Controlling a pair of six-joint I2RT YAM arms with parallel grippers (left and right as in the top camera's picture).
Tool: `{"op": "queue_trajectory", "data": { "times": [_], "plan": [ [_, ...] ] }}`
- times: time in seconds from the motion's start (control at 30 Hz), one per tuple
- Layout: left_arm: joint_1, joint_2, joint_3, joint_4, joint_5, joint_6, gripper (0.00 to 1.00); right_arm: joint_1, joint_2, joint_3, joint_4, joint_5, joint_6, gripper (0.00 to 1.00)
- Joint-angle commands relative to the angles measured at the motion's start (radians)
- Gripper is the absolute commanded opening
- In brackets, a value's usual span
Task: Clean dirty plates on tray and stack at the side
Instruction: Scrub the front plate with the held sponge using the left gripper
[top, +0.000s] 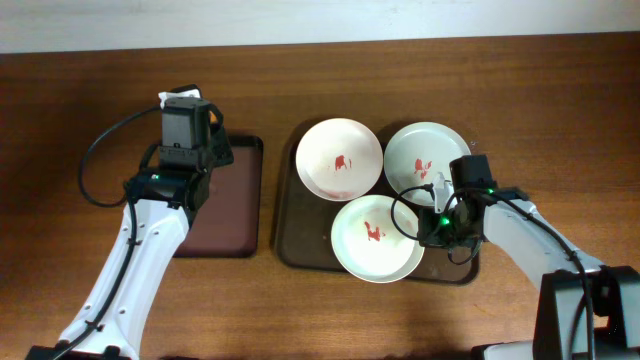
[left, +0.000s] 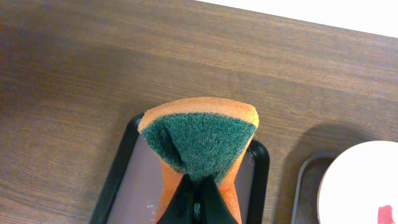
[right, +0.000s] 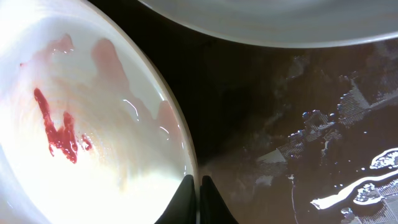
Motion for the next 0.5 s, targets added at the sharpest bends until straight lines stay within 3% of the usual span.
{"op": "queue_trajectory", "data": {
  "times": [0.0, 0.23, 0.47],
  "plan": [
    [-0.006, -0.025, 0.016, -0.012, -0.021, 0.002, 0.0, 0.009, 0.006, 0.014, 0.002, -0.002, 0.008, 0.04],
    [-0.074, 0.203, 0.014, -0.182, -0.026, 0.002, 0.0, 0.009, 0.006, 0.014, 0.001, -0.002, 0.008, 0.04],
    [-0.167, 0.351, 0.014, -0.163, 0.051, 0.002, 0.0, 0.009, 0.006, 0.014, -0.002, -0.002, 0.008, 0.04]
  ]
}}
